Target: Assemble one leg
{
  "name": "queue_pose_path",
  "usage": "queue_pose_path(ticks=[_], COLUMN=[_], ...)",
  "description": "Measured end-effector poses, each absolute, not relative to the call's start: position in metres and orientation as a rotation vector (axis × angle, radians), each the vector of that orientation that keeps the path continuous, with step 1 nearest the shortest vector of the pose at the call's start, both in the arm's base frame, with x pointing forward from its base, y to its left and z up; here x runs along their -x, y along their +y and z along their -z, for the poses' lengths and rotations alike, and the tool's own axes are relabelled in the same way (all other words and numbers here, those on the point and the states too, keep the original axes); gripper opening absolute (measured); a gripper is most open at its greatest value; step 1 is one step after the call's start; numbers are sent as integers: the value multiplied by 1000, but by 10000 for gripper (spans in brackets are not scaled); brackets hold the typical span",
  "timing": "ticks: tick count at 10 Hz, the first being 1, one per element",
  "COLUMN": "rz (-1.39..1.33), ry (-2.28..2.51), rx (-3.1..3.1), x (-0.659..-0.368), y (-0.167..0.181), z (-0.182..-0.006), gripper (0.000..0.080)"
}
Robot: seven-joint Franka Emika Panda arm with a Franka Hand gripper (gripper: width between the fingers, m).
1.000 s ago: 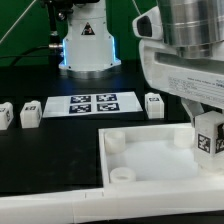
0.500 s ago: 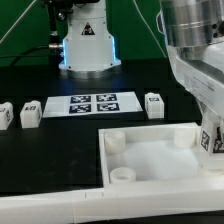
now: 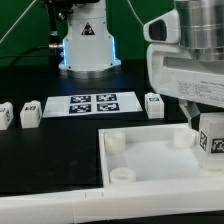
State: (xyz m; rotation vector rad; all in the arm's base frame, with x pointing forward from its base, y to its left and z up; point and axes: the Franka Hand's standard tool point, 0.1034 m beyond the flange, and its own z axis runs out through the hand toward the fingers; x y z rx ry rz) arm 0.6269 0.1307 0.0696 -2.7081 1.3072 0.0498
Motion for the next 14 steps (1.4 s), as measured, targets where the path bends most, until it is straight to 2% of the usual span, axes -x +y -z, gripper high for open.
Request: queue_pose_path(ticks=[2, 6, 8, 10, 11, 12, 14], rz=[-35, 73, 71, 62, 44, 39, 0], ry=[1106, 179, 224, 395, 560, 667, 1065], rx=[2795, 3060, 3054, 3030, 3003, 2980, 2823], x=[-627, -631, -631, -631, -629, -629, -630], y=[131, 126, 126, 127, 124, 124, 120], z=[-70, -70, -70, -70, -69, -69, -67], gripper=[648, 649, 649, 400, 400, 296, 296])
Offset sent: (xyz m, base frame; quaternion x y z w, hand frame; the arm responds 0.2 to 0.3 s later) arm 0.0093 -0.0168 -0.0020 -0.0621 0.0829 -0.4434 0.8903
